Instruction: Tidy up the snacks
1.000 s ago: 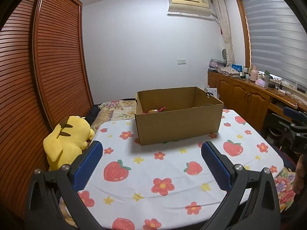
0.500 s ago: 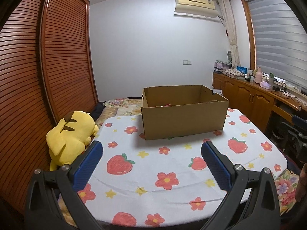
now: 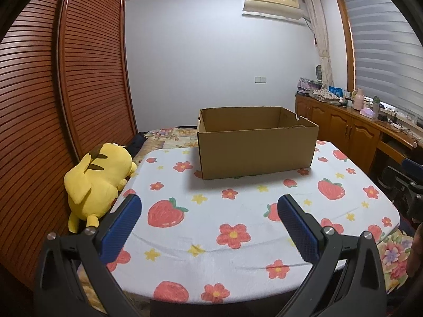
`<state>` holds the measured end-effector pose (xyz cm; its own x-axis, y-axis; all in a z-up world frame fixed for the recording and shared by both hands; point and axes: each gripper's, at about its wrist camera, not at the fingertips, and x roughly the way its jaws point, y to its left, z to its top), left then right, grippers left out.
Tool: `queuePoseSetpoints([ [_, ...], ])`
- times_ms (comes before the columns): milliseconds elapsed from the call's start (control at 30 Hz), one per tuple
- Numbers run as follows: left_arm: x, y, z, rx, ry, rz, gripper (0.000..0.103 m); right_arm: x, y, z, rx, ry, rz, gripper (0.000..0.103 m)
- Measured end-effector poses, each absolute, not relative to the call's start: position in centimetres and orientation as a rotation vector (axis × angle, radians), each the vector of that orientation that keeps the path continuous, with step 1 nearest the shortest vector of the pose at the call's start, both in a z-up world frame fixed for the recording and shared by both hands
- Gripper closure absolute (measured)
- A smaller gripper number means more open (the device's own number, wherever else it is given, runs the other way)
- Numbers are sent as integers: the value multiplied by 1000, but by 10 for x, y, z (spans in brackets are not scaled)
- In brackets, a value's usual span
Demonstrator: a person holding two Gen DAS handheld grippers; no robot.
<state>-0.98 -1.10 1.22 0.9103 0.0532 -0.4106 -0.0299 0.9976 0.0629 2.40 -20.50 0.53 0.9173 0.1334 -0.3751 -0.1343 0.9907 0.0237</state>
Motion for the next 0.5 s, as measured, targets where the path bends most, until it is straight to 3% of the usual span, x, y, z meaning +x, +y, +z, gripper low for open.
queuePoseSetpoints([
  [500,-12,-12,15,56,413,45,0,25,-204,6,-1,384,139,0],
])
